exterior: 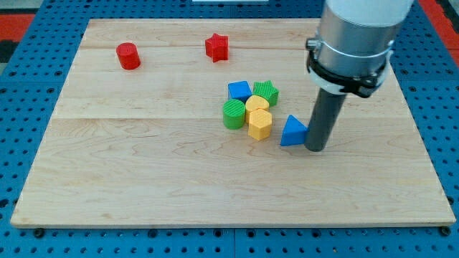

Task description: Move the red star to the group of blocks

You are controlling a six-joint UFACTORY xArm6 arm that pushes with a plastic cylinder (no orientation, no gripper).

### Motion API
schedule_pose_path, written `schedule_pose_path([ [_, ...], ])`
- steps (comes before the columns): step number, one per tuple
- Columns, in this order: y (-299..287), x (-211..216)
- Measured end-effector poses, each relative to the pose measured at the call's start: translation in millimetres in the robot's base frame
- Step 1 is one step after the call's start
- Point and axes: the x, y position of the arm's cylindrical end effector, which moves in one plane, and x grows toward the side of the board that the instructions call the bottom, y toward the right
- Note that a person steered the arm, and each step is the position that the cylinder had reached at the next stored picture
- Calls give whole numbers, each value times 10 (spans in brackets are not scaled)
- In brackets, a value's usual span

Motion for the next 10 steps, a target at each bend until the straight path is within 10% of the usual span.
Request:
schedule_pose_path([
  [3, -13, -290],
  [6, 89, -2175],
  [8, -2144, -2632],
  [10, -1194, -2486],
])
